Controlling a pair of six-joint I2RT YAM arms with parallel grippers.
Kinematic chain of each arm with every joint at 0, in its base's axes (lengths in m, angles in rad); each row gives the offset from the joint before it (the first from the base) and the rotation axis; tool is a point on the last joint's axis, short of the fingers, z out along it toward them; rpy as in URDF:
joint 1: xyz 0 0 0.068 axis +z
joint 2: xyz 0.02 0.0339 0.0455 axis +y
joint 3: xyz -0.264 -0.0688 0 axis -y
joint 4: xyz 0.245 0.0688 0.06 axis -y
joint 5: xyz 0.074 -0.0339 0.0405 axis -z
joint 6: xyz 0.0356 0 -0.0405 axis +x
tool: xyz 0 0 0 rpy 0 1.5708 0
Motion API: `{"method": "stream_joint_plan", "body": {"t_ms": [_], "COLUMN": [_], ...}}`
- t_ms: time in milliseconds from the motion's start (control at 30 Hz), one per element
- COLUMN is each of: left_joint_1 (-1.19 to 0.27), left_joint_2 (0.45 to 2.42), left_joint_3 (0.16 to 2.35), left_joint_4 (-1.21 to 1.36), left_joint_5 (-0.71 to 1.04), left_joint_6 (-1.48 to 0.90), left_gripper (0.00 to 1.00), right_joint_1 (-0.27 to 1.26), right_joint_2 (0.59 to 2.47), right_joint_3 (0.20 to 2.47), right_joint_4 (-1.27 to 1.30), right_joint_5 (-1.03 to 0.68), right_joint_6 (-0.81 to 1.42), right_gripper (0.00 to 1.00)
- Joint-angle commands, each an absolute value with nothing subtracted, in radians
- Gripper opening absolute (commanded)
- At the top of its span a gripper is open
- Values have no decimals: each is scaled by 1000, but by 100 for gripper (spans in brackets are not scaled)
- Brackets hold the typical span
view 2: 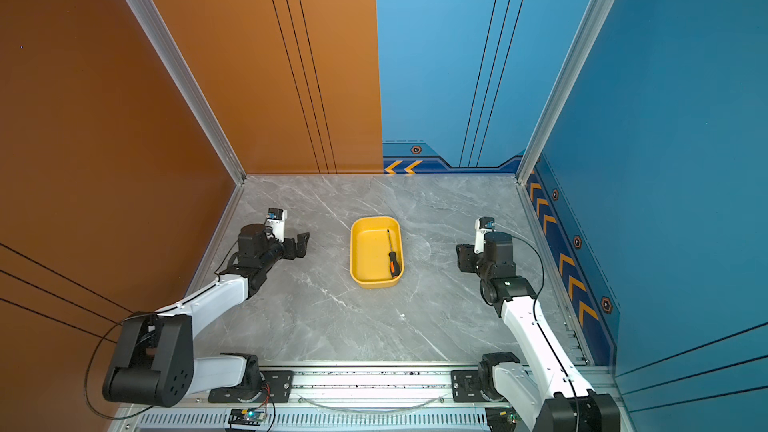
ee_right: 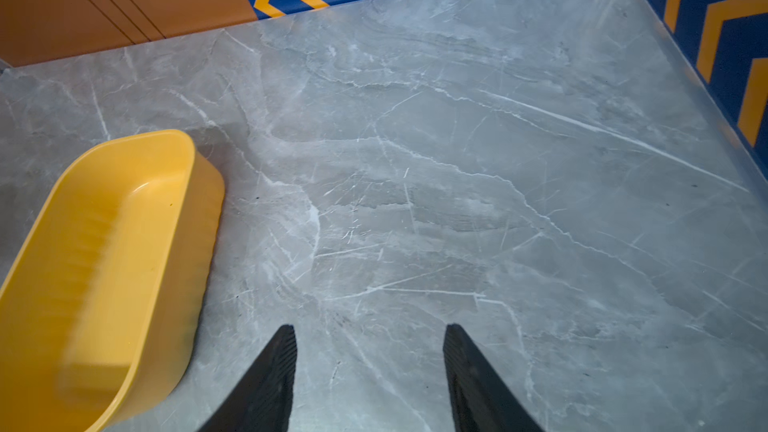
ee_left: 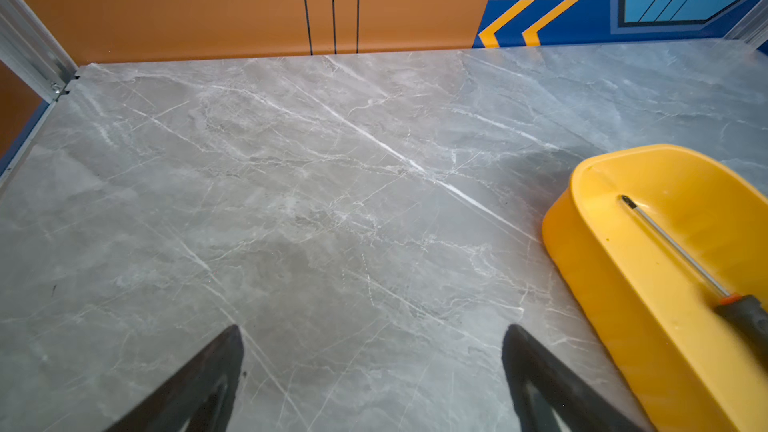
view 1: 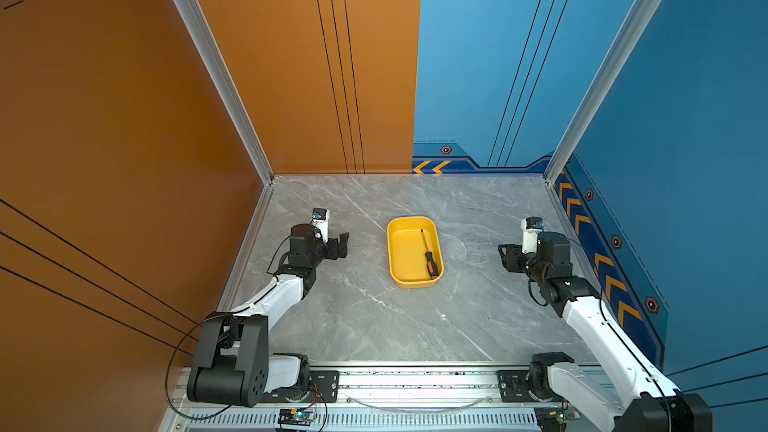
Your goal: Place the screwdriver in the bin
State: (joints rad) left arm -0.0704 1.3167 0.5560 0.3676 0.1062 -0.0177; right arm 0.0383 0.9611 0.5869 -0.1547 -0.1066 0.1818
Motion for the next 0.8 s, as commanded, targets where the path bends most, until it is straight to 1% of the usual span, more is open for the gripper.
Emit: {"method": "stream_joint_plan", "body": {"t_ms": [0, 67, 167, 267, 333, 500, 767], "left_joint_1": [-59, -54, -46, -40, -36, -28, -21], "left_joint_2": [1305, 1295, 1303, 1325, 1350, 1439, 1526], "left_joint_3": [494, 474, 463, 451, 432, 427, 427], "left_joint_4": [475, 498, 517, 550, 614, 728, 803], "left_joint_5": [33, 15, -22, -35, -44, -42, -38], "left_joint_6": [7, 15, 21, 31, 31, 37, 37], "left_gripper": [98, 98, 98, 98, 98, 98, 98], "right_joint_1": [-10, -38, -43, -43, -43, -31, -19], "right_joint_2": [962, 976, 994, 1026, 1054, 1120, 1229], "right_joint_3": [534, 500, 439, 385, 358, 317, 287], "right_joint_4": [25, 103, 227, 320, 381, 517, 693], "right_joint_5": [-76, -78, -21, -6, 5, 39, 62], "right_joint_6": [203, 201, 175, 149, 147, 140, 125], "right_gripper": [56, 56, 56, 56, 56, 56, 57]}}
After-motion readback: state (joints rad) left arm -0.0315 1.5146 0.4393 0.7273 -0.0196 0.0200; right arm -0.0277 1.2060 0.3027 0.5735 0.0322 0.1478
